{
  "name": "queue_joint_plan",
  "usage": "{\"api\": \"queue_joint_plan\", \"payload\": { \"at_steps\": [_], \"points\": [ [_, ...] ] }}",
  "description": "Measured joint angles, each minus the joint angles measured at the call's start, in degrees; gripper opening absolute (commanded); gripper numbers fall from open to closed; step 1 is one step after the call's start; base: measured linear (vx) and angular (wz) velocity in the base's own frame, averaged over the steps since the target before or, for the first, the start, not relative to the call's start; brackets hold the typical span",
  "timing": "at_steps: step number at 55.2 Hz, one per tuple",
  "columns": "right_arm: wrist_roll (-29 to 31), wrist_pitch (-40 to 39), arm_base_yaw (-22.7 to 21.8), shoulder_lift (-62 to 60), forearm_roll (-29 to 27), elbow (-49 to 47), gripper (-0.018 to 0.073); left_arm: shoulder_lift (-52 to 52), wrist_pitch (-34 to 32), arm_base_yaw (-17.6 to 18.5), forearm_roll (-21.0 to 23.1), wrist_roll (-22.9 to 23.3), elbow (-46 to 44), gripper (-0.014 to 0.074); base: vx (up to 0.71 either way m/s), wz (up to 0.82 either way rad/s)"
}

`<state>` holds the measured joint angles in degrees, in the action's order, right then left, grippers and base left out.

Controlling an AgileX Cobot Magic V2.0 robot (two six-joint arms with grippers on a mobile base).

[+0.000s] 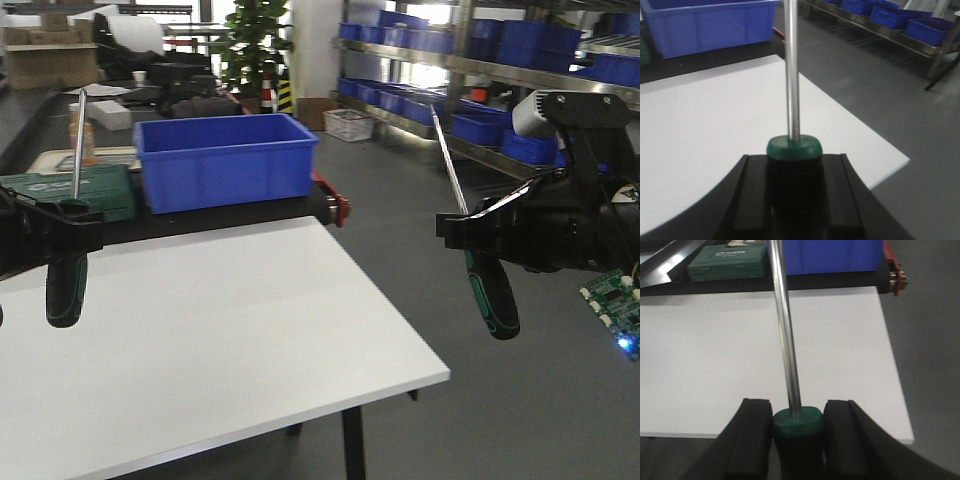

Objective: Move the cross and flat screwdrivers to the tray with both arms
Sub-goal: 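Drive the base to the roller shelf holding both screwdrivers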

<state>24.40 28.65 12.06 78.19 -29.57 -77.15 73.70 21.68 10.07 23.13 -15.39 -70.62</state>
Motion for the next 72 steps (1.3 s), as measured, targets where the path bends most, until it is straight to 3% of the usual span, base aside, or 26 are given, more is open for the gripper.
{"api": "queue_joint_plan", "payload": {
  "at_steps": [33, 72],
  "points": [
    [0.0, 0.37, -0.06, 0.0, 0.05, 0.0, -0.0008, 0.0, 0.0, 0.0, 0.0, 0.0, 0.0, 0.0003, -0.06, -0.66],
    [0.0, 0.59, -0.06, 0.0, 0.0, 0.0, -0.0008, 0.0, 0.0, 0.0, 0.0, 0.0, 0.0, 0.0003, 0.17, -0.48]
  ]
}}
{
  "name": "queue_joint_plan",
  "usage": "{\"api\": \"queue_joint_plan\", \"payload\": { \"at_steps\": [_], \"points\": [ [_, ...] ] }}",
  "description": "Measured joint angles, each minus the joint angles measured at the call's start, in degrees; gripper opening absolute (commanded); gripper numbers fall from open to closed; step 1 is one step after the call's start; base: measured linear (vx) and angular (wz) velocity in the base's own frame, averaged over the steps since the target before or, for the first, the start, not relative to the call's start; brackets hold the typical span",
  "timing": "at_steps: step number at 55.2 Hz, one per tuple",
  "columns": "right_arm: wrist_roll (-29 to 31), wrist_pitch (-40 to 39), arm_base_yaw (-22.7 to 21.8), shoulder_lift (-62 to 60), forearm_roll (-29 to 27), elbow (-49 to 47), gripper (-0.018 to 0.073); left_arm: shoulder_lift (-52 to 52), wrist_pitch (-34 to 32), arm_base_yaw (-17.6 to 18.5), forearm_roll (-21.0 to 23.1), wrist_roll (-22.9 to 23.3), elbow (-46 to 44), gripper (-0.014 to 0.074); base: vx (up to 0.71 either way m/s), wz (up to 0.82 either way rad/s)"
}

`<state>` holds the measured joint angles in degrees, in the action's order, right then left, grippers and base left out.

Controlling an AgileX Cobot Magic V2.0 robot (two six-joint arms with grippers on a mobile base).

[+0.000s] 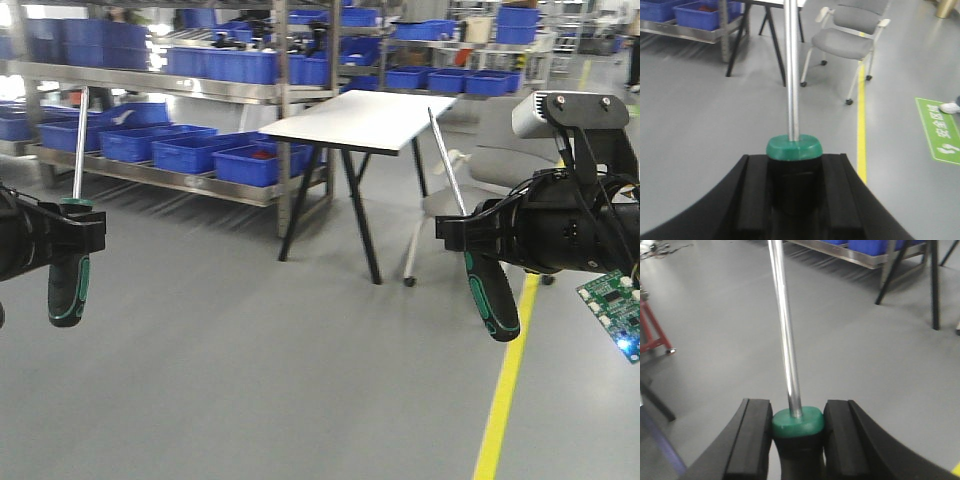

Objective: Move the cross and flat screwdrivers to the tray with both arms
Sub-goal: 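Drive the base to the roller shelf holding both screwdrivers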

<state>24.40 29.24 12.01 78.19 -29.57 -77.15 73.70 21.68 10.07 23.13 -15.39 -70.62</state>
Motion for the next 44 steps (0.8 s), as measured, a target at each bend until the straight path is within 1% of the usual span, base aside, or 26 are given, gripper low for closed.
{"api": "queue_joint_plan", "payload": {
  "at_steps": [24, 44],
  "points": [
    [0.0, 2.03, 0.0, 0.0, 0.0, 0.0, -0.0008, 0.0, 0.04, 0.0, 0.0, 0.0, 0.0, 0.0003, 0.32, -0.34],
    [0.0, 2.12, 0.0, 0.0, 0.0, 0.0, -0.0008, 0.0, 0.04, 0.0, 0.0, 0.0, 0.0, 0.0003, 0.43, -0.15]
  ]
}}
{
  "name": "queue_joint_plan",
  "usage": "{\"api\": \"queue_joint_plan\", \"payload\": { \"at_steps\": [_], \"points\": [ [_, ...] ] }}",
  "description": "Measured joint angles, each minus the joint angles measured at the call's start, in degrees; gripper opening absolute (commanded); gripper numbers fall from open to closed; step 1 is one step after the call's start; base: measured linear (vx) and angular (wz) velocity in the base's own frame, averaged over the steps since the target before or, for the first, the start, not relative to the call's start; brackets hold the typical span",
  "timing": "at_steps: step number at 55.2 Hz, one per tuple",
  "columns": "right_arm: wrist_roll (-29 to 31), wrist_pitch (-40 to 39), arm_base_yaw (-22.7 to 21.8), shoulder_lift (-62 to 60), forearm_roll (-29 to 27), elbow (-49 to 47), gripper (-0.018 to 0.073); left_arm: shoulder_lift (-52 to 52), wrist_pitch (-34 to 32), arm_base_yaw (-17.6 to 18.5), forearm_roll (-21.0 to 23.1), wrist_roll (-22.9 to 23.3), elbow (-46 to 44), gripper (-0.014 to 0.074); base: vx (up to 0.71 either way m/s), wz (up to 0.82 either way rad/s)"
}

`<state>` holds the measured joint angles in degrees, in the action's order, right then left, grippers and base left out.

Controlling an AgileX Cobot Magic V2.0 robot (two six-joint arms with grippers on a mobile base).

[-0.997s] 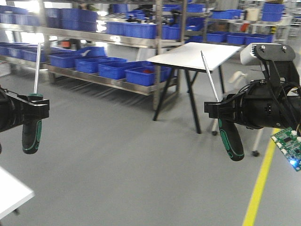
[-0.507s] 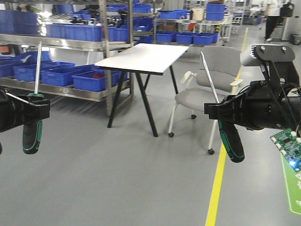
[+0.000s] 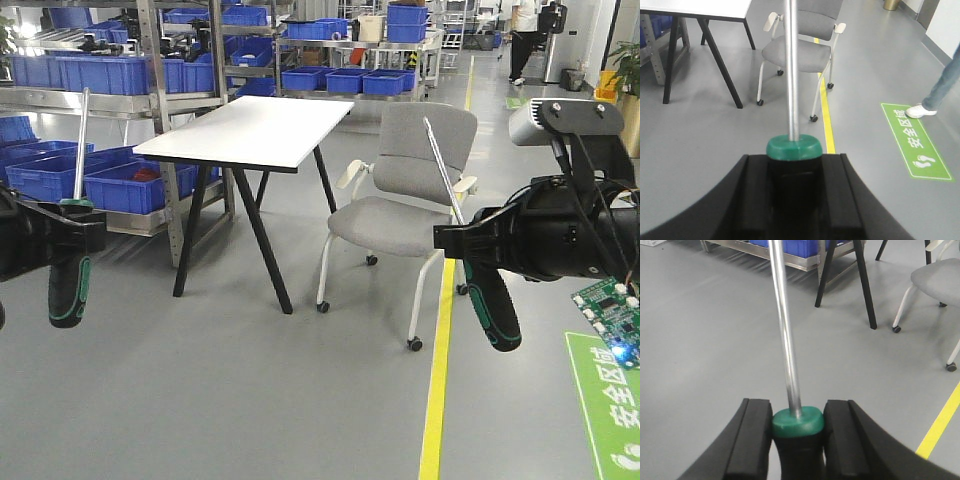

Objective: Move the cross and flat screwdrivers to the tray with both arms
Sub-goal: 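Drive the base to the roller shelf holding both screwdrivers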

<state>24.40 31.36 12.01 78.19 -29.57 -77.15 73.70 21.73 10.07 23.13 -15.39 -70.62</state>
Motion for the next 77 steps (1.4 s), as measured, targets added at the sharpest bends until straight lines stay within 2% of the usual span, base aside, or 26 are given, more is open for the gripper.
{"api": "queue_joint_plan", "payload": {
  "at_steps": [31, 77],
  "points": [
    [0.0, 0.0, 0.0, 0.0, 0.0, 0.0, -0.0008, 0.0, 0.06, 0.05, 0.04, 0.0, 0.0, 0.0003, 0.51, 0.19],
    [0.0, -0.05, -0.1, 0.0, 0.06, 0.0, -0.0008, 0.0, 0.35, 0.05, 0.04, 0.0, 0.0, 0.0003, 0.57, 0.52]
  ]
}}
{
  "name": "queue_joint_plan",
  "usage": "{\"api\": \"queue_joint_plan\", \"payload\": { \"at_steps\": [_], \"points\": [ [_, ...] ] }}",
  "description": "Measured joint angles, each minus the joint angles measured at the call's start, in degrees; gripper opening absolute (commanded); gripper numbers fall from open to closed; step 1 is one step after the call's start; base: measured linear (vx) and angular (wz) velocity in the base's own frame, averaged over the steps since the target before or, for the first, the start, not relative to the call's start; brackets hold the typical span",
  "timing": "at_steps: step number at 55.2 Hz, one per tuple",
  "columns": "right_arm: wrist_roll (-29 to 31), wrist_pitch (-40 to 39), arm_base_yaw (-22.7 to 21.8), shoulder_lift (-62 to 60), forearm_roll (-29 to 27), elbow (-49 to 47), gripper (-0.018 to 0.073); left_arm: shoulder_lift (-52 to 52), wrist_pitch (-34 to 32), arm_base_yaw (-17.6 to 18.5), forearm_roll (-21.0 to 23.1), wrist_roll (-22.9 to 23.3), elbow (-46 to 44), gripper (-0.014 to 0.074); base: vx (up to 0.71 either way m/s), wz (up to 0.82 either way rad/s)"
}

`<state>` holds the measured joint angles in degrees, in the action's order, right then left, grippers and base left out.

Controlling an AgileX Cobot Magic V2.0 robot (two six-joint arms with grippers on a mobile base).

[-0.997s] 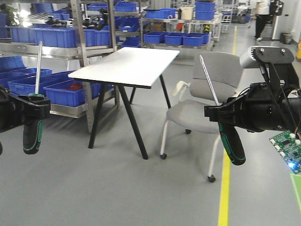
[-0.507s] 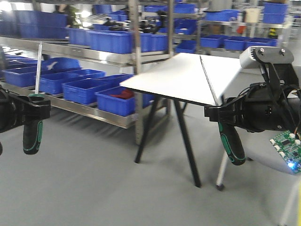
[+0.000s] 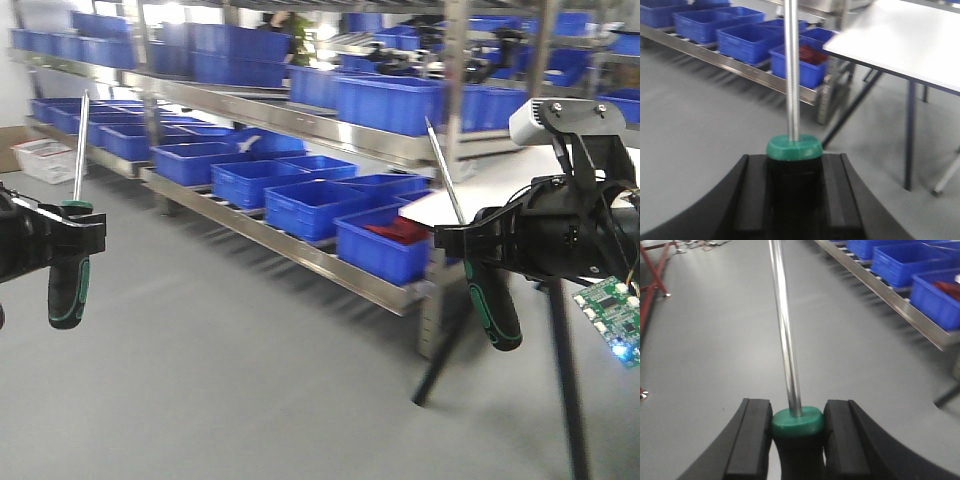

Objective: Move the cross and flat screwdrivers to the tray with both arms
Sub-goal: 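Drive the base to the roller shelf holding both screwdrivers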

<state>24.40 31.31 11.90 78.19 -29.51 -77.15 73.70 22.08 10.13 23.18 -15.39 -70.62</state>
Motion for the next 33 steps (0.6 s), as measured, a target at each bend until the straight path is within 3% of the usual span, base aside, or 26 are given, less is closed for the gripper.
{"api": "queue_joint_plan", "payload": {
  "at_steps": [33],
  "points": [
    [0.0, 0.0, 0.0, 0.0, 0.0, 0.0, -0.0008, 0.0, 0.19, 0.0, 0.0, 0.0, 0.0, 0.0003, 0.58, 0.55]
  ]
}}
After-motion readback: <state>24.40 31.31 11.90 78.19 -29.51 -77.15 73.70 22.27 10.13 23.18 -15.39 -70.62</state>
